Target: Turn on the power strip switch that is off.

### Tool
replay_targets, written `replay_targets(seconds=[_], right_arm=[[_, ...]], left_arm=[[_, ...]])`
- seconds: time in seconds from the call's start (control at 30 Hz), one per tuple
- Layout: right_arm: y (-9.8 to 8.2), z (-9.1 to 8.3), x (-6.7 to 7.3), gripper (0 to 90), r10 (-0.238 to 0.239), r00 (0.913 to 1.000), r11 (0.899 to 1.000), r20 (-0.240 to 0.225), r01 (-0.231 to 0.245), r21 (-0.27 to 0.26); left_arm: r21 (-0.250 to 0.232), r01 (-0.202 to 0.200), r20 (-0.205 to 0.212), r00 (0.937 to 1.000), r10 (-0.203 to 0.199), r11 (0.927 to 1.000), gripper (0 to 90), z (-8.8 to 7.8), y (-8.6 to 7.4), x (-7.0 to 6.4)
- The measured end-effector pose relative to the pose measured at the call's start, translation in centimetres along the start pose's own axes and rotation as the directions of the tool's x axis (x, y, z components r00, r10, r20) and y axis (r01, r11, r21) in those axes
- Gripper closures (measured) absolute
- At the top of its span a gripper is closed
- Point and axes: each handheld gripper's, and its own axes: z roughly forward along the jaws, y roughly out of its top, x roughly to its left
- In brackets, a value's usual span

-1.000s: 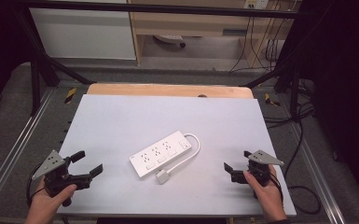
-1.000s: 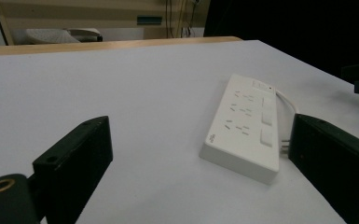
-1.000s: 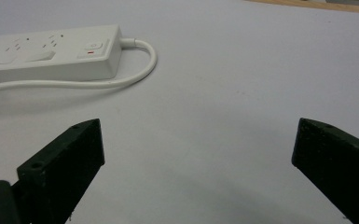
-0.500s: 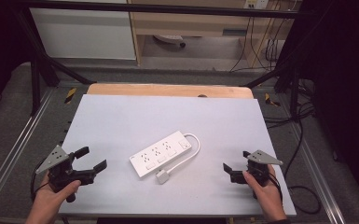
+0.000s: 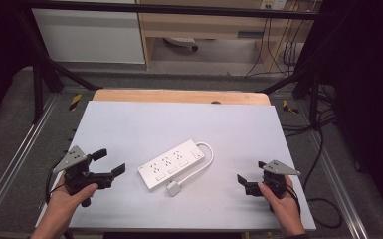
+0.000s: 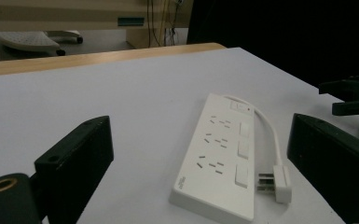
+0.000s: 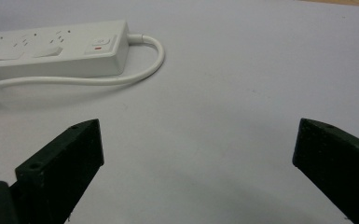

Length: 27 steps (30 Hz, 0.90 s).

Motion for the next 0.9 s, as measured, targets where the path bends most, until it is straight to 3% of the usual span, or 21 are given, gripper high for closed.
replay_targets(seconds=[0.07, 0.9], right_arm=[[0.0, 0.0, 0.0, 2.2, -0.001, 1.0, 1.0, 0.0, 0.001, 0.0], [0.0, 0.2, 0.2, 2.3, -0.006, 0.9999, 1.0, -0.016, 0.006, 0.015]], left_arm=[[-0.008, 0.007, 0.019, 0.9998, -0.007, 0.9999, 7.1, 0.3, 0.2, -0.1], [0.035, -0.042, 0.058, 0.9975, 0.04, 0.9985, 4.9, 4.0, 1.2, -2.0]])
